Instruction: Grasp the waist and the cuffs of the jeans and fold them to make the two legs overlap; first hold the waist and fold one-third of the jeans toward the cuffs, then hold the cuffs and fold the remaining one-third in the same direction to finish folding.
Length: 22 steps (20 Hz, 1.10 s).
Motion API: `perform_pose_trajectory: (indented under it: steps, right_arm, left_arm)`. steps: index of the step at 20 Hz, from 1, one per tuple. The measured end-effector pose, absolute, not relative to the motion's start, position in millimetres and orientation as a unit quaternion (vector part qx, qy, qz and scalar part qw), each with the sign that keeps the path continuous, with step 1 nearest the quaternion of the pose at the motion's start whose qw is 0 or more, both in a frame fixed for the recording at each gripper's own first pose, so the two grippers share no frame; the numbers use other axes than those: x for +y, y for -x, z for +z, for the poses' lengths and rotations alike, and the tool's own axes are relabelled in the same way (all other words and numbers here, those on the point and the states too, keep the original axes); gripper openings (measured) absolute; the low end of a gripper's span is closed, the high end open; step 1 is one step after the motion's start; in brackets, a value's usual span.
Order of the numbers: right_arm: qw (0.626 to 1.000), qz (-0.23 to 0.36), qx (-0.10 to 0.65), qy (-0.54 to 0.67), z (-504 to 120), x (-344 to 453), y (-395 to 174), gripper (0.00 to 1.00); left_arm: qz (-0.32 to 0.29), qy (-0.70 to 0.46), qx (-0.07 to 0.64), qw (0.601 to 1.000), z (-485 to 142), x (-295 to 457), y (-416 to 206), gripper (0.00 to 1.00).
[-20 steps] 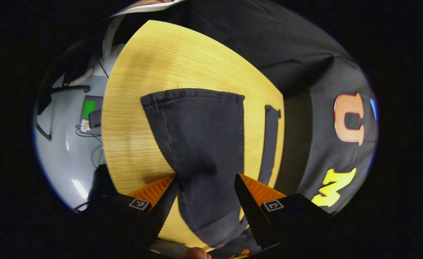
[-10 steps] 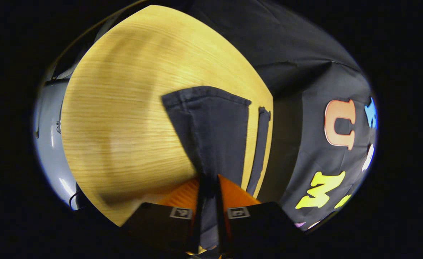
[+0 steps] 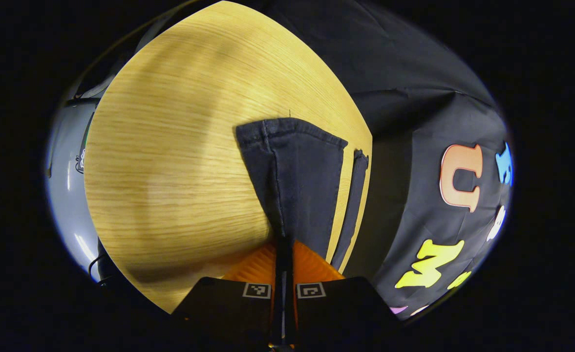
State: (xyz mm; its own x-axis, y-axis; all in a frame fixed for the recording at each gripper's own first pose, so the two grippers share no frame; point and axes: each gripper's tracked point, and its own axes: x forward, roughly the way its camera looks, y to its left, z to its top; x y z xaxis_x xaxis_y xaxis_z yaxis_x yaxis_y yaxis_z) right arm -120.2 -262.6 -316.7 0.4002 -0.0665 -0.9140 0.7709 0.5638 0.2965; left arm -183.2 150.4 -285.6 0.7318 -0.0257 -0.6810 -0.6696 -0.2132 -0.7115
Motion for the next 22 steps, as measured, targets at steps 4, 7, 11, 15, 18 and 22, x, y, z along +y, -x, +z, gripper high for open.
perform_pose_trajectory:
  steps: [4,7,11,15,18,22]
  right_arm:
    - [0.75,-0.265,0.462,-0.391,-322,-254,96,0.97]
    - [0.745,-0.276,0.455,-0.404,-333,-258,90,0.84]
    - [0.725,-0.297,0.425,-0.453,-342,-266,92,0.09]
    - [0.735,-0.287,0.428,-0.441,-333,-266,90,0.01]
    - [0.746,-0.268,0.396,-0.464,-299,-265,72,0.01]
    - [0.766,-0.225,0.348,-0.491,-248,-258,20,0.0]
  left_arm:
    - [0.278,0.73,0.241,0.576,-285,151,184,0.06]
    - [0.276,0.73,0.241,0.576,-285,150,184,0.06]
    - [0.28,0.738,0.237,0.566,-284,152,183,0.05]
    - [0.294,0.742,0.25,0.548,-282,151,179,0.05]
    - [0.28,0.741,0.241,0.562,-261,160,162,0.04]
    - [0.245,0.751,0.207,0.578,-215,175,115,0.04]
